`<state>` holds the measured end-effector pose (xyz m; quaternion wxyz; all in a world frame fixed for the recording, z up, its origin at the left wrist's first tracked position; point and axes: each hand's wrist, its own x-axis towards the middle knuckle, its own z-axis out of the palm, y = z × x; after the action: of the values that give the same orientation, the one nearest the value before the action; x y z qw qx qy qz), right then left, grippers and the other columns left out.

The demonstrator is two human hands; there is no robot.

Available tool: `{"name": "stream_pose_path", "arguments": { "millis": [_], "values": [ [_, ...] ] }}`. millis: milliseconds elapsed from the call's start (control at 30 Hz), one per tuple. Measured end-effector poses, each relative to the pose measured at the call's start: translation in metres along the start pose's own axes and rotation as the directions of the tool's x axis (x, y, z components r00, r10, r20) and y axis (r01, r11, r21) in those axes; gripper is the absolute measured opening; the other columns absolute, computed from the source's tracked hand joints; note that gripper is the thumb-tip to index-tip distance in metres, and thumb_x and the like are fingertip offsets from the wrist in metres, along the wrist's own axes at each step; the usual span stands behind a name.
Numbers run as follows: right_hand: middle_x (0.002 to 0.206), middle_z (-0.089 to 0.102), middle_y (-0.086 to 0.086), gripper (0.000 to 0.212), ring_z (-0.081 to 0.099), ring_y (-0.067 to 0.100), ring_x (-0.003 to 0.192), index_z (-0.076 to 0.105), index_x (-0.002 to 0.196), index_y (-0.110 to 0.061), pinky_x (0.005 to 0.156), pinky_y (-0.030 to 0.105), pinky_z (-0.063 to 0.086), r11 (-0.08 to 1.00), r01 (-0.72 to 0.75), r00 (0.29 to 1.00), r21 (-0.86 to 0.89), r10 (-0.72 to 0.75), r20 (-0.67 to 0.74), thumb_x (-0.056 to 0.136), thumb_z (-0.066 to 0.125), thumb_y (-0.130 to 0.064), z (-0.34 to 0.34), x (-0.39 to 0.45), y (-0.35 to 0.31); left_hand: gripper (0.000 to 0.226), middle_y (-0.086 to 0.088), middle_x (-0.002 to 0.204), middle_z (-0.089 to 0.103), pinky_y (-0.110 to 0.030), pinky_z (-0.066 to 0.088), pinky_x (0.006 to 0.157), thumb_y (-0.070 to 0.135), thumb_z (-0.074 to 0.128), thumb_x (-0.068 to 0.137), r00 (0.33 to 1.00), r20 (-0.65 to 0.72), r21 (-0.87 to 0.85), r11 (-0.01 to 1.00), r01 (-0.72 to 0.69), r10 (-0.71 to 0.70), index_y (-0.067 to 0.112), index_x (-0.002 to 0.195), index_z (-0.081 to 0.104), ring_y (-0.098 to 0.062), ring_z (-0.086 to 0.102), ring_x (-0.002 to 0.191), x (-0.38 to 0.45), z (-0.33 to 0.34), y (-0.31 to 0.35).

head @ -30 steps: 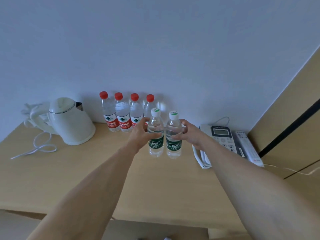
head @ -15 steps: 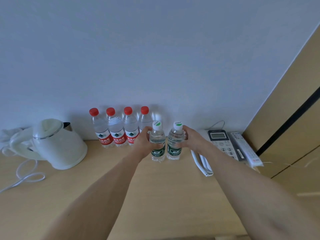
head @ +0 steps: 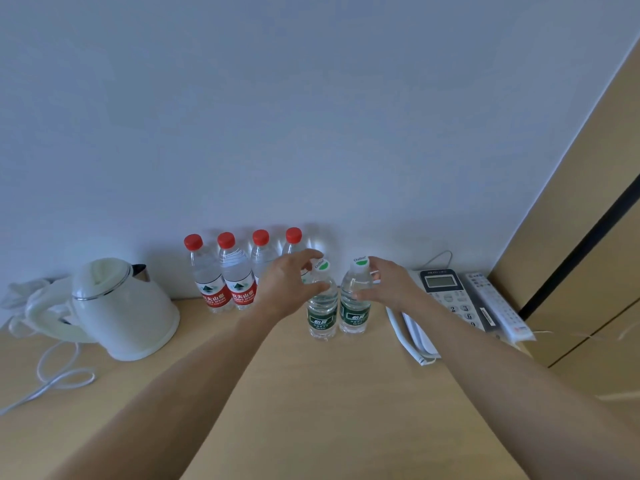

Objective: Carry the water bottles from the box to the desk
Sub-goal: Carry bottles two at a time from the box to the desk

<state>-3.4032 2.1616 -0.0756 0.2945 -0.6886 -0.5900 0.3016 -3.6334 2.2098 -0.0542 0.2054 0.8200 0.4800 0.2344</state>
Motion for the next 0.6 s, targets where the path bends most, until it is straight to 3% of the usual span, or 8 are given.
{"name": "stream_pose_path", "arguments": {
  "millis": [100,167,333,600],
  "values": [
    [0.101,0.069,-0.011,0.046,0.063,0.009,0.092,0.067,0.11,-0.024,0.069,0.011,0.04,0.996,0.062,0.996,-0.067,-0.067,-0.066,0.069,0.088,-0.026,-0.001,-0.002,-0.005,0.047,0.006,0.1,0.073,-0.027,0.045,0.078,0.046,0.081,0.079,0.998,0.016,0.253,0.965,-0.068,0.066,0.028,0.121,0.071,-0.016,0.065,0.095,0.017,-0.014,0.014],
    [0.1,0.07,-0.01,0.042,0.064,0.008,0.091,0.068,0.106,-0.025,0.069,0.012,0.041,0.994,0.079,0.993,-0.071,-0.086,-0.087,0.069,0.087,-0.027,-0.001,-0.005,-0.007,0.045,0.003,0.102,0.073,-0.032,0.047,0.084,0.05,0.08,0.079,0.996,0.046,0.367,0.926,-0.086,0.075,0.03,0.119,0.071,-0.019,0.064,0.096,0.026,-0.017,0.018],
    [0.102,0.07,-0.01,0.044,0.064,0.007,0.093,0.067,0.11,-0.024,0.073,0.015,0.044,0.995,0.083,0.988,-0.062,-0.091,-0.125,0.071,0.085,-0.026,0.0,-0.011,-0.009,0.043,0.001,0.106,0.067,-0.035,0.038,0.095,0.055,0.077,0.08,0.993,0.06,0.451,0.884,-0.121,0.105,0.033,0.116,0.071,-0.019,0.054,0.11,0.046,-0.016,0.016],
    [0.104,0.069,-0.01,0.043,0.063,0.01,0.096,0.065,0.111,-0.02,0.082,0.027,0.05,0.993,0.083,0.985,-0.082,-0.095,-0.146,0.073,0.085,-0.025,0.002,-0.014,-0.01,0.044,0.004,0.108,0.068,-0.033,0.032,0.093,0.054,0.075,0.083,0.994,0.058,0.516,0.849,-0.114,0.098,0.033,0.121,0.069,-0.017,0.05,0.114,0.087,-0.013,0.016]
  ]
}}
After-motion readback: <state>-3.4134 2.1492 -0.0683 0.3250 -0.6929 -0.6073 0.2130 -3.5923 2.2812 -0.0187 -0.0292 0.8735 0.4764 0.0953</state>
